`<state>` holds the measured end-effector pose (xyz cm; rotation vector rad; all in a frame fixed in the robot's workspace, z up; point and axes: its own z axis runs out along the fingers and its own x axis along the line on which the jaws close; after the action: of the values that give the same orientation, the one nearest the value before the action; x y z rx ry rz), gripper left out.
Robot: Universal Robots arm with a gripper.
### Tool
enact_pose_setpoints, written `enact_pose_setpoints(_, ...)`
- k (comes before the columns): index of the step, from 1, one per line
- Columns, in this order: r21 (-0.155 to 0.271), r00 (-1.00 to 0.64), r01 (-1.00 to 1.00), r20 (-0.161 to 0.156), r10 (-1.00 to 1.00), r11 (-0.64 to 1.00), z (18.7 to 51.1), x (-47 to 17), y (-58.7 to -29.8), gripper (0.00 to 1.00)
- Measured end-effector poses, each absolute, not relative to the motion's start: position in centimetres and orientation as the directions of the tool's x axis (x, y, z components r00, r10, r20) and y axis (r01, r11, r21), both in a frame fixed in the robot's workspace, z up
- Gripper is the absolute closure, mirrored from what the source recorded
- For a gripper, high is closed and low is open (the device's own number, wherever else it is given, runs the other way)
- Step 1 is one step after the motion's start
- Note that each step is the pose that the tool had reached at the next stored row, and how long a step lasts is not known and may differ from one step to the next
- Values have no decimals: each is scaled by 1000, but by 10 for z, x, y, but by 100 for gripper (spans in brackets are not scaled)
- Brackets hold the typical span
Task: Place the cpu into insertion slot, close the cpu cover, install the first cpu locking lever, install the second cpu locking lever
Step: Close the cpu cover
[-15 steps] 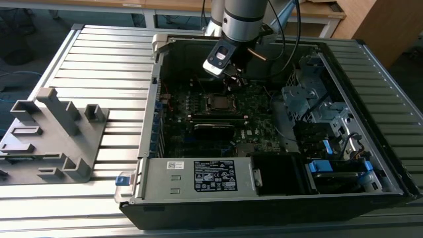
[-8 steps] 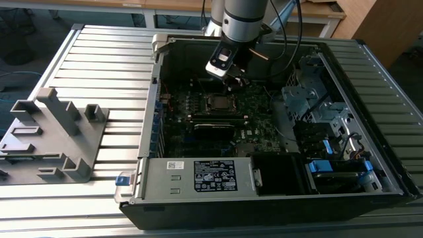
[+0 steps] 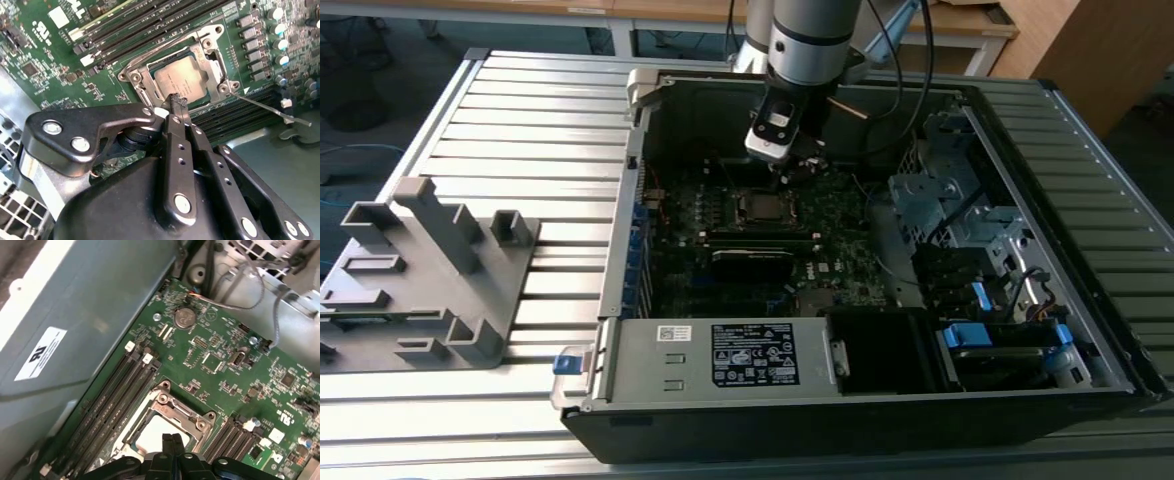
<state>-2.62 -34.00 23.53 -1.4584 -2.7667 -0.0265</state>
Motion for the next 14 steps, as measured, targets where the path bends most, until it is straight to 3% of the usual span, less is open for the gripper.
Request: enact_pose_setpoints(14,8,-578,816,20,816,578,235,-26,-340,89)
